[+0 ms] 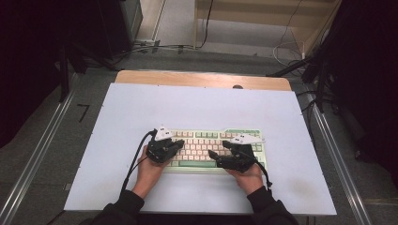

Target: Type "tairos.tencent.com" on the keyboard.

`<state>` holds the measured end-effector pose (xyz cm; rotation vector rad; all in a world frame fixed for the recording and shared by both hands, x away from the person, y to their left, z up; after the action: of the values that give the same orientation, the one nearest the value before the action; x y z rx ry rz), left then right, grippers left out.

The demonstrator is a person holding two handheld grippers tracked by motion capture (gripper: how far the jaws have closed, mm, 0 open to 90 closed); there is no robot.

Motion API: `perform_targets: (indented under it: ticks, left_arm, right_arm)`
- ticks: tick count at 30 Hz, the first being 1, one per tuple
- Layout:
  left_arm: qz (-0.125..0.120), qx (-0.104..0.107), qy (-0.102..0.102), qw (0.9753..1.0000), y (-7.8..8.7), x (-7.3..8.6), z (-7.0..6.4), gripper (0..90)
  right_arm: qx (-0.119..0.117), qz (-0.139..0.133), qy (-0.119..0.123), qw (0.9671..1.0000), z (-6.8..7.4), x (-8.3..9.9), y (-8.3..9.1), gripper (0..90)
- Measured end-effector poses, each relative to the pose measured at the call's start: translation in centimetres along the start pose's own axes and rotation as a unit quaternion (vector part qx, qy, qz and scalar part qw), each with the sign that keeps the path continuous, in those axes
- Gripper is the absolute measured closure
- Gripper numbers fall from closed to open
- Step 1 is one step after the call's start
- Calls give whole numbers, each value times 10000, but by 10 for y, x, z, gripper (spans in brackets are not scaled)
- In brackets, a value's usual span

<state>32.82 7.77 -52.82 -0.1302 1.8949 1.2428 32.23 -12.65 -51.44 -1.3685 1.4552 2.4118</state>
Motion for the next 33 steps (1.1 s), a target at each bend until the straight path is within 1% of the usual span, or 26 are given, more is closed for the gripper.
perform_targets:
  ticks: [2, 3, 4, 5, 6, 8, 9, 11, 13, 14, 15, 18, 23, 27, 30, 33]
  left_arm:
    - [37, 16, 18, 10000, -1, 0, 0, 900]
    - [112, 37, 9, 9999, -3, 1, 0, 900]
    - [108, 67, 19, 9999, -3, 1, 0, 900]
    - [116, 41, 7, 9999, -2, 1, 0, 900]
    - [71, 34, 8, 10000, -1, 0, -1, 900]
    - [-148, 175, 73, 9997, 6, -3, -1, 900]
    - [-261, 206, 119, 9994, 10, -5, -1, 864]
    - [-525, 243, 205, 9981, 18, -9, 0, 733]
    - [-751, 244, 307, 9964, 24, -10, 0, 538]
    - [-848, 295, 341, 9954, 26, -10, 1, 487]
    - [-917, 310, 381, 9946, 28, -10, 2, 455]
    - [-1006, 295, 529, 9931, 34, -6, 7, 377]
    - [-1207, 239, 719, 9898, 45, 4, 17, 373]
    - [-1355, 155, 827, 9872, 50, 5, 21, 374]
    - [-1336, 95, 808, 9877, 49, 5, 21, 375]
    - [-1359, 64, 813, 9874, 49, 5, 21, 375]
  right_arm:
    - [5, 0, 8, 10000, 1, 0, 0, 274]
    - [0, -2, 16, 10000, 1, 0, 0, 274]
    - [-3, 2, 13, 10000, 0, 0, 0, 274]
    - [-2, 0, 9, 10000, 0, 0, 0, 275]
    - [-5, -7, 1, 10000, 0, 0, -1, 275]
    - [-5, 3, 7, 10000, 0, 0, -1, 275]
    - [-1, -7, 14, 10000, 1, 0, 0, 275]
    - [-6, -27, 1, 10000, 1, 0, 1, 275]
    - [8, -41, -14, 10000, -1, -1, 2, 275]
    - [4, -45, -19, 10000, -1, -1, 2, 275]
    - [9, -46, -17, 10000, -1, -1, 2, 275]
    - [23, -56, 4, 10000, -1, 0, 3, 275]
    - [38, -104, -6, 9999, -1, -1, 6, 275]
    - [44, -91, -14, 9999, -1, -1, 6, 275]
    - [45, -64, 16, 10000, 1, -1, 4, 275]
    - [31, -48, 13, 10000, 0, 0, 3, 275]
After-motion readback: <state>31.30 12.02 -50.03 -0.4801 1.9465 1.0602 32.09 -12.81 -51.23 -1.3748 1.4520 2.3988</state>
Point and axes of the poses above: each handheld gripper's, and its own axes: y roughly backward along the jaws, x roughly out of its underside, z roughly to its left, the point moved 6 cm from there along -y, roughly forward along the jaws, and after that the axes turned 9 degrees about z, right-handed, at the moved point
